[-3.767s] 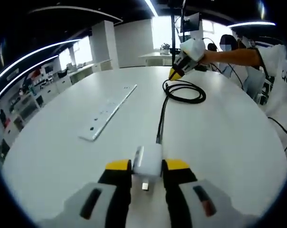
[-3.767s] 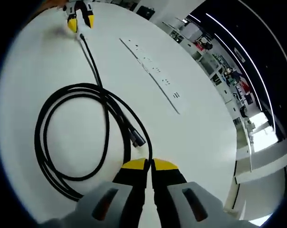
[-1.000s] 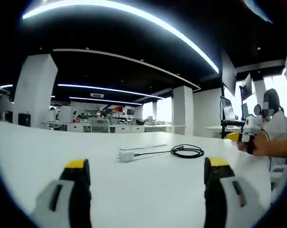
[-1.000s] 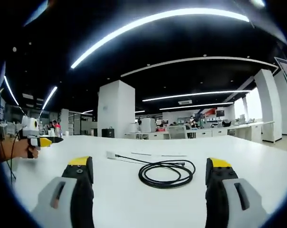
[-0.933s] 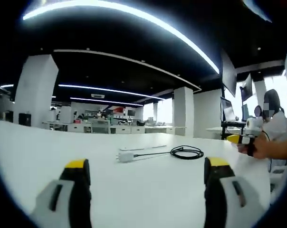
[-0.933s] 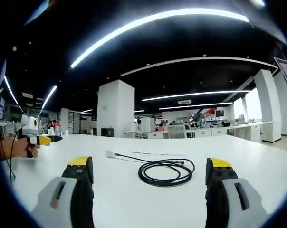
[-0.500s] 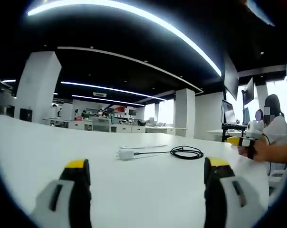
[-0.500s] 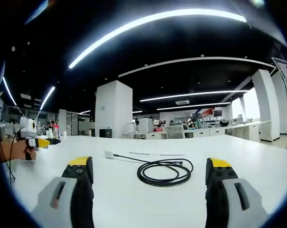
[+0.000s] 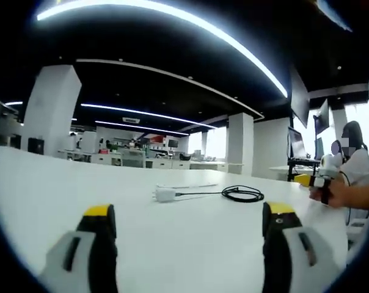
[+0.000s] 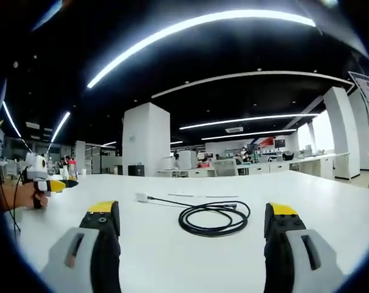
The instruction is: Plug the desk Type‑C cable into the charger adapter.
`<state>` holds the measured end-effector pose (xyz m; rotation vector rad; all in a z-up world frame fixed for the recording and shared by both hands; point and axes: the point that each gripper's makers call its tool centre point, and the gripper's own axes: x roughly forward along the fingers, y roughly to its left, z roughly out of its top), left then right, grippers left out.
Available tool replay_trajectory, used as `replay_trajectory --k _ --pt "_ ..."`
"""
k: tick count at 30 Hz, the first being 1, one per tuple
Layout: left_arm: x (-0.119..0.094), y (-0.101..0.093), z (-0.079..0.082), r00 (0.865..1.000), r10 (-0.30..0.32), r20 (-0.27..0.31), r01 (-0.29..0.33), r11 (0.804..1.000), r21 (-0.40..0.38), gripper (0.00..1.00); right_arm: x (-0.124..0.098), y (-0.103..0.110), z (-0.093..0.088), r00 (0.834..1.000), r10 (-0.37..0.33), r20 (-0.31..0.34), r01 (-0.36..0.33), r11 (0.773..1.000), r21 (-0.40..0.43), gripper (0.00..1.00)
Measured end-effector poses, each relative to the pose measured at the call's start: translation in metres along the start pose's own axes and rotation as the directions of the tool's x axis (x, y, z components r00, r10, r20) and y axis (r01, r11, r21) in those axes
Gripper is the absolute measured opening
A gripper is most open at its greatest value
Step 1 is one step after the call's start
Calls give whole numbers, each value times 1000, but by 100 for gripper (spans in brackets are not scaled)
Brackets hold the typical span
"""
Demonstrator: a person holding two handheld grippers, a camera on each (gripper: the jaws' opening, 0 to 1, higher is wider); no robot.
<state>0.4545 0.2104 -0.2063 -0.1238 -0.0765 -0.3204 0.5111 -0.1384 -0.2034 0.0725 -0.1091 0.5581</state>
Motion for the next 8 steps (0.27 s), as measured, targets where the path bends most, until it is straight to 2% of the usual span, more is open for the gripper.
replay_trajectory --k 8 --pt "2 0 -2 1000 -3 -11 3 1000 4 100 0 2 2 1000 5 13 -5 1000 -19 98"
